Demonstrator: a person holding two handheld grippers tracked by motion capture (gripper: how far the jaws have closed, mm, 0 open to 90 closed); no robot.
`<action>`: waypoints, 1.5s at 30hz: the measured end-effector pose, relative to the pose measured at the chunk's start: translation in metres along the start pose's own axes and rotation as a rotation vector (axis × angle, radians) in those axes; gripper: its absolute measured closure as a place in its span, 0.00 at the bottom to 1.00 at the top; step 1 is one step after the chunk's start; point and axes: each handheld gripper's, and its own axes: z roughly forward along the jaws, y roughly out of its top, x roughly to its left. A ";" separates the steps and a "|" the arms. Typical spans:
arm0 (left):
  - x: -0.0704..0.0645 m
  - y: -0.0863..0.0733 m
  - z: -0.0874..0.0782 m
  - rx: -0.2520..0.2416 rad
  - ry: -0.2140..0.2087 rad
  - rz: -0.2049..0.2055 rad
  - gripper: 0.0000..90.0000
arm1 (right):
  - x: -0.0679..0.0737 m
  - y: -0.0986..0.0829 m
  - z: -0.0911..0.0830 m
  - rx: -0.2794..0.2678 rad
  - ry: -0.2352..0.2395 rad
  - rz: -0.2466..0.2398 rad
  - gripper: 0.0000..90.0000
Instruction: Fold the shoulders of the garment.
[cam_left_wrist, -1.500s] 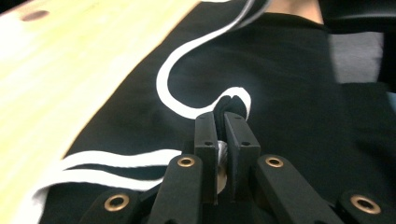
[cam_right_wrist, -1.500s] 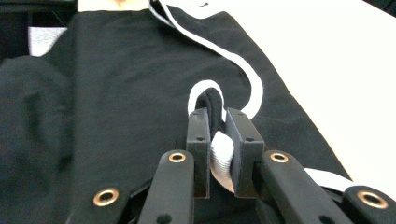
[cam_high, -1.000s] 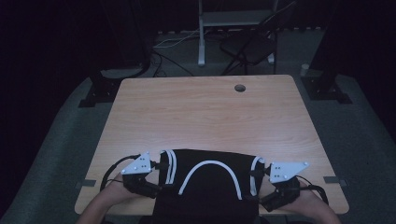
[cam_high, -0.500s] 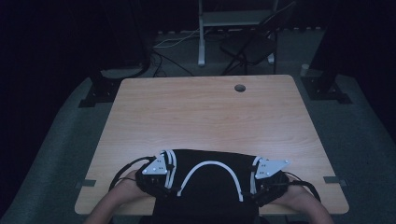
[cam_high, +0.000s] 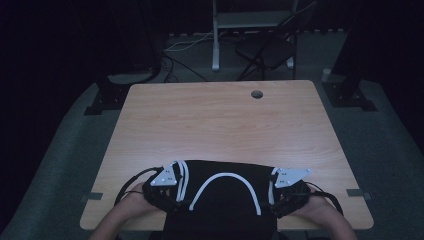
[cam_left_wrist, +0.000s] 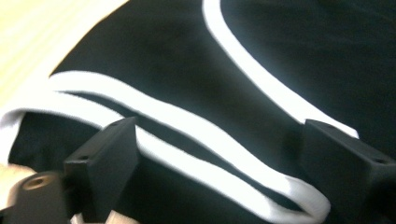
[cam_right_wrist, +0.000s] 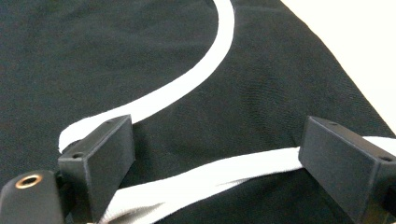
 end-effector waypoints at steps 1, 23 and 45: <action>0.000 0.001 0.000 0.003 0.002 0.000 0.13 | -0.001 0.000 0.000 0.001 0.003 0.004 0.12; 0.030 0.015 0.013 0.013 0.002 -0.007 0.13 | -0.050 0.008 0.010 0.014 0.003 0.055 0.12; 0.018 0.017 -0.005 -0.063 0.030 0.011 0.13 | -0.021 0.039 -0.011 0.033 -0.009 0.017 0.12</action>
